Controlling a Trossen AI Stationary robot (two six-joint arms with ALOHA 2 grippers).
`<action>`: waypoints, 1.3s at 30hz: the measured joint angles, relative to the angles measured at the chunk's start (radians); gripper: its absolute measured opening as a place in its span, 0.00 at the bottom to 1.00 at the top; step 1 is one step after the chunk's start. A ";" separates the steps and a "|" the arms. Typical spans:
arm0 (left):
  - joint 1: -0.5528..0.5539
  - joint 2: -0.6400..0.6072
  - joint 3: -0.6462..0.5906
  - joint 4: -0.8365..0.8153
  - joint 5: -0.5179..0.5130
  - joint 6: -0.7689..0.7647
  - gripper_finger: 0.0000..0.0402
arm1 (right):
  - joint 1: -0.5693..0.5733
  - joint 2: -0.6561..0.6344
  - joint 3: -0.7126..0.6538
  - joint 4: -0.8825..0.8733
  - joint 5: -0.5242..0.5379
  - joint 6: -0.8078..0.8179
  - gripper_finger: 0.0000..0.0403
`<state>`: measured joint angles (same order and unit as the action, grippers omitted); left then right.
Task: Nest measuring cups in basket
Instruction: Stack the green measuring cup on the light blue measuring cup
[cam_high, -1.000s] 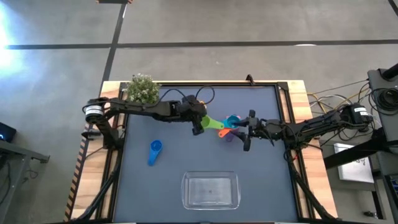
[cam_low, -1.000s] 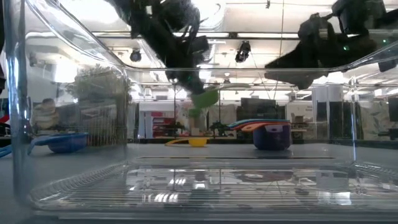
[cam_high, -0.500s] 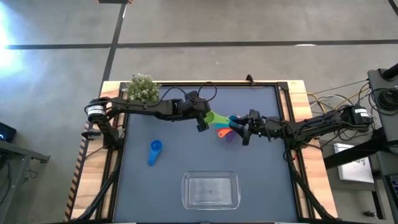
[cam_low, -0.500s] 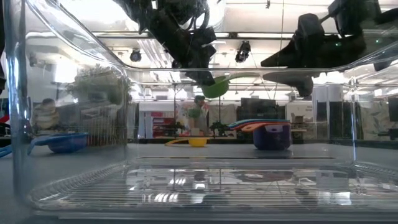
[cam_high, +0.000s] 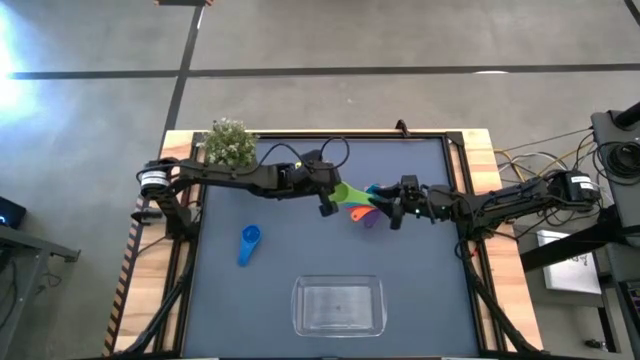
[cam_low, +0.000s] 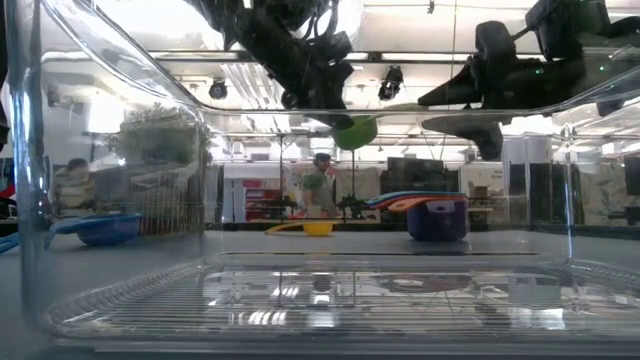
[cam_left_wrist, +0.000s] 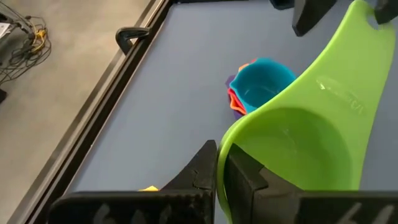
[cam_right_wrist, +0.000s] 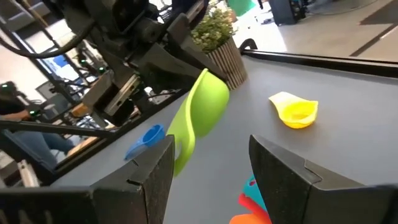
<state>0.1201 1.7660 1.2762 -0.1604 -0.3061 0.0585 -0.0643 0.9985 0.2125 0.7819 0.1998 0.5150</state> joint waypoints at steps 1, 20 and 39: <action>-0.001 0.000 0.000 0.004 0.000 -0.005 0.00 | 0.000 0.000 0.000 0.003 -0.013 0.000 0.47; -0.007 0.000 -0.001 0.033 -0.006 -0.008 0.02 | 0.001 0.000 0.003 0.012 -0.061 -0.092 0.03; -0.009 -0.044 -0.002 -0.171 -0.096 -0.026 0.48 | -0.008 -0.039 0.000 -0.050 0.015 -0.078 0.02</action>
<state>0.1112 1.7224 1.2745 -0.3313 -0.4023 0.0321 -0.0719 0.9598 0.2127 0.7321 0.2152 0.4367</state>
